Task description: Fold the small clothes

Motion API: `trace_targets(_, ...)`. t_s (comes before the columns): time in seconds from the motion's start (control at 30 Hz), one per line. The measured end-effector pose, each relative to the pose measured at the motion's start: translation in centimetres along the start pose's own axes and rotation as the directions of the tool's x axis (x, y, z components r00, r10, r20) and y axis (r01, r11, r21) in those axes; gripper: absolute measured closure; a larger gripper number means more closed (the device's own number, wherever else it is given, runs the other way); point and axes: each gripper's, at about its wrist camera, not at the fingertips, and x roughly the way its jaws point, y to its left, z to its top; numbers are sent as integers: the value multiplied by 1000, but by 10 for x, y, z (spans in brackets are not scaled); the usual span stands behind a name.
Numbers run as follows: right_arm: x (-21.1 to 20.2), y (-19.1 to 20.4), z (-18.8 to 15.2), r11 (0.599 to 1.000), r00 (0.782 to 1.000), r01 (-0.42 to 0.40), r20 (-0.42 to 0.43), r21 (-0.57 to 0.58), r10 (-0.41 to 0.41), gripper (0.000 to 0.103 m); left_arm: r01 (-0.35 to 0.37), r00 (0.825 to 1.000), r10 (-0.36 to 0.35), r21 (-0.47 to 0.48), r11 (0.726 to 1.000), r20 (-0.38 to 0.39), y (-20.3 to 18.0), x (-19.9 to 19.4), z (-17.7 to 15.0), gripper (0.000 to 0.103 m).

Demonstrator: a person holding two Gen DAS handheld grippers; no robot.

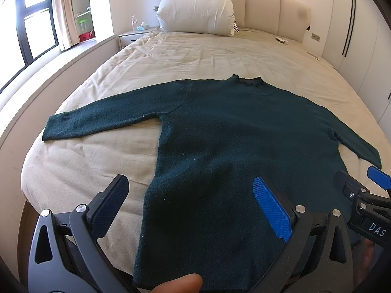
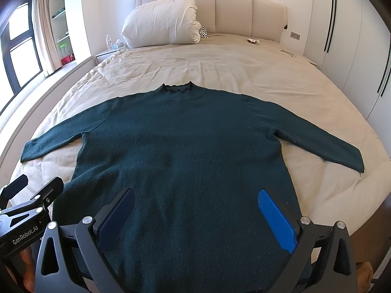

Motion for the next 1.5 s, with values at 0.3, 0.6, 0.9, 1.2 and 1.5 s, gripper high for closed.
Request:
trace_targets(0.3, 0, 0, 0, 1000, 1000, 2, 2, -1, -2, 0, 4, 1000, -4, -2, 1000, -3, 1, 2, -3, 0)
trace_targets(0.6, 0, 0, 0, 1000, 1000, 2, 2, -2, -2, 0, 4, 1000, -4, -3, 1000, -6, 1, 2, -3, 0)
trace_targets(0.9, 0, 0, -1, 1000, 1000, 1, 3, -1, -1, 0, 6, 1000, -6, -4, 1000, -7, 2, 3, -3, 0)
trace_targets(1.2, 0, 1, -1, 1000, 1000, 1, 3, 0, -1, 0, 14, 1000, -14, -6, 1000, -3, 2, 3, -3, 0)
trace_targets(1.5, -2, 4, 3, 1000, 1000, 2, 10, -14, -2, 0, -25, 998, 24, 7, 1000, 63, 2, -2, 0, 0)
